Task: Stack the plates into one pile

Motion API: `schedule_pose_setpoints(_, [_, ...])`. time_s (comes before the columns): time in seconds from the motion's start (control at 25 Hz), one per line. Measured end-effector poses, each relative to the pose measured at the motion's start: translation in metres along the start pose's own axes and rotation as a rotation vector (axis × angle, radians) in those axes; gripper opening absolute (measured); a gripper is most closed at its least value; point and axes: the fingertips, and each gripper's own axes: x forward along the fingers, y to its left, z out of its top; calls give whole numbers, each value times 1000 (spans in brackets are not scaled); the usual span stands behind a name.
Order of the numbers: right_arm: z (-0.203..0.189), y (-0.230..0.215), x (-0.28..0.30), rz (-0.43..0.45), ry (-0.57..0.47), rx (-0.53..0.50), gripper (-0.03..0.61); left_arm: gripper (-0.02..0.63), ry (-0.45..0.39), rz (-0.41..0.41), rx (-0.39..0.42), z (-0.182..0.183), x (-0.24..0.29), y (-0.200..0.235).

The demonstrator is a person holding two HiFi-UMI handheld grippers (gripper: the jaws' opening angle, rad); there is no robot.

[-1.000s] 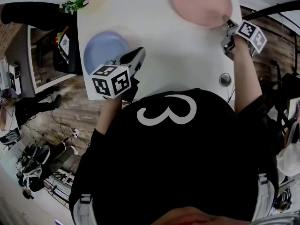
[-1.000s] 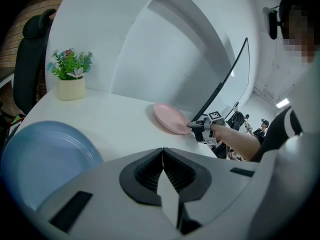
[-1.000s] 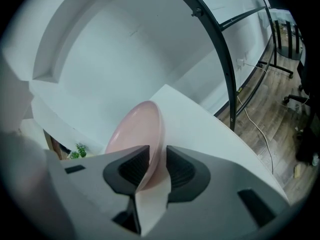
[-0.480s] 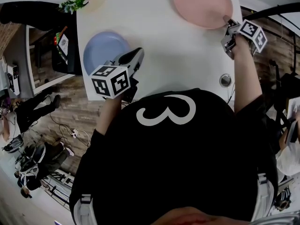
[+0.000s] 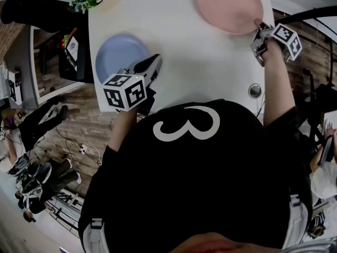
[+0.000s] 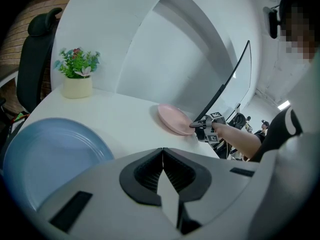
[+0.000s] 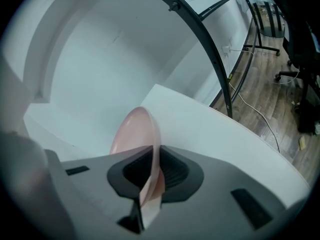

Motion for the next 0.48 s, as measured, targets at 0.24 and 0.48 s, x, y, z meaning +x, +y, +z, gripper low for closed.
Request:
schedule_pose_setpoints(0.24, [-2, 1, -1, 3, -6, 15, 48, 17, 0, 5, 4, -3, -6, 2])
schedule_pose_setpoints(0.48, [-6, 7, -7, 11, -16, 2, 48, 17, -11, 12, 3, -6, -15, 3])
